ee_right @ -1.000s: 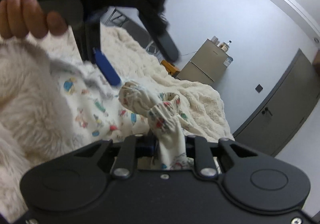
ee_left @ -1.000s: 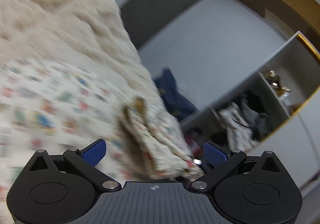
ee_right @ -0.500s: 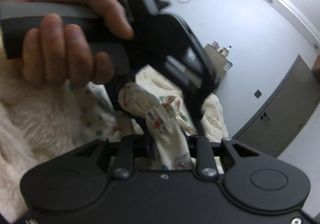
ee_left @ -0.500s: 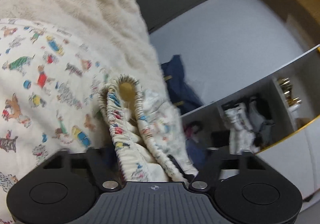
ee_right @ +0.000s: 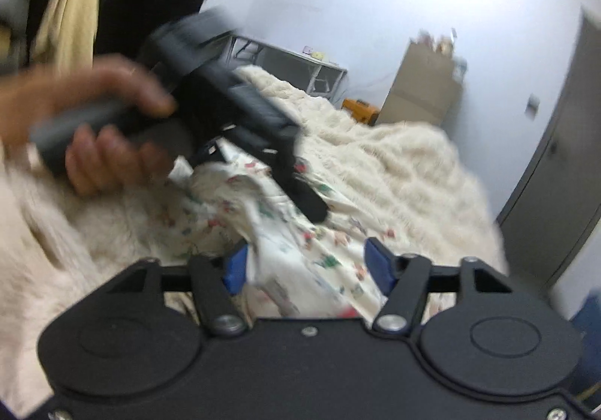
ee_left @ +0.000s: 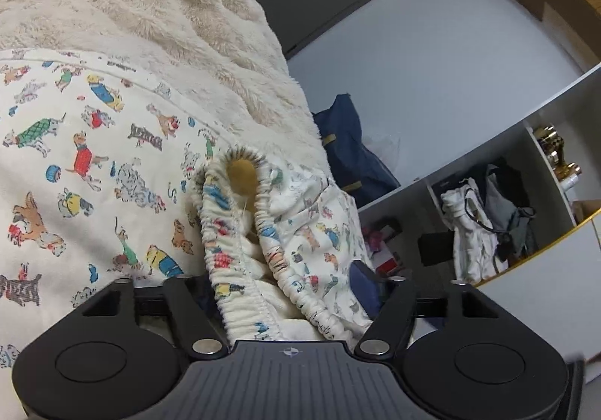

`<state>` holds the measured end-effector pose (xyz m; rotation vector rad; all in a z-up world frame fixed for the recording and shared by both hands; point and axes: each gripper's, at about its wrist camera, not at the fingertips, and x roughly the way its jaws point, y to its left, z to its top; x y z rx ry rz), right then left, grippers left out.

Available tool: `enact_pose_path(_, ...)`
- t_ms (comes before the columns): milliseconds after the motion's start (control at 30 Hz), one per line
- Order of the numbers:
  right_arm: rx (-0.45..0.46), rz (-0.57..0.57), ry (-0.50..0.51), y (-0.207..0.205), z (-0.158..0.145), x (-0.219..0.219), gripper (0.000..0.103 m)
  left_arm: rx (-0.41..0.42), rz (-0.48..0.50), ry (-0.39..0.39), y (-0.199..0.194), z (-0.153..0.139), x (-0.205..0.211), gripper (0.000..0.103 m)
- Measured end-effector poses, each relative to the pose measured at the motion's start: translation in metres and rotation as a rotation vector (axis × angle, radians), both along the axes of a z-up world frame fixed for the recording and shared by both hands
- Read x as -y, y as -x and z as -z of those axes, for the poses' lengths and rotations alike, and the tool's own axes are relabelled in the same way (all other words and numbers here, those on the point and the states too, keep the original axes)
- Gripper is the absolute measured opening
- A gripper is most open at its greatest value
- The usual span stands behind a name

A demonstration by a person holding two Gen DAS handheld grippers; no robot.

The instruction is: Fold clothes

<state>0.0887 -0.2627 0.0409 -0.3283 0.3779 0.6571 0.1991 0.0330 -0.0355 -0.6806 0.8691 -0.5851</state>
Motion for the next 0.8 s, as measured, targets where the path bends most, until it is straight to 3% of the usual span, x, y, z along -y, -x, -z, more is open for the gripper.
enact_pose_path(200,-0.165,0.022,-0.243,-0.027,-0.022,0.066,0.07,0.054,0.015,-0.038,0.003,-0.013,0.011,0.051)
enact_pose_path(267,-0.178,-0.072,-0.198,-0.017,-0.028,0.068,0.07,0.031,0.013,-0.032,0.0,-0.011,0.009,0.052)
enact_pose_path(400,-0.16,-0.198,-0.101,-0.004,-0.039,0.058,0.071,-0.024,0.009,0.052,-0.006,-0.002,0.0,0.059)
enact_pose_path(500,-0.19,-0.189,-0.135,-0.006,-0.045,0.072,0.071,-0.024,0.018,0.06,-0.008,0.0,0.001,0.058)
enact_pose_path(533,-0.186,-0.161,-0.146,-0.011,-0.045,0.072,0.071,-0.017,0.02,0.049,-0.008,-0.001,0.003,0.052)
enact_pose_path(600,-0.189,-0.11,-0.178,-0.014,-0.047,0.083,0.071,0.005,0.018,-0.007,-0.006,-0.004,0.007,0.027)
enact_pose_path(633,-0.192,-0.089,-0.199,-0.015,-0.049,0.09,0.071,0.017,0.016,-0.022,-0.005,-0.006,0.007,0.022)
enact_pose_path(800,-0.182,-0.037,-0.259,-0.026,-0.049,0.102,0.071,0.092,0.033,-0.025,0.0,-0.034,-0.004,0.016)
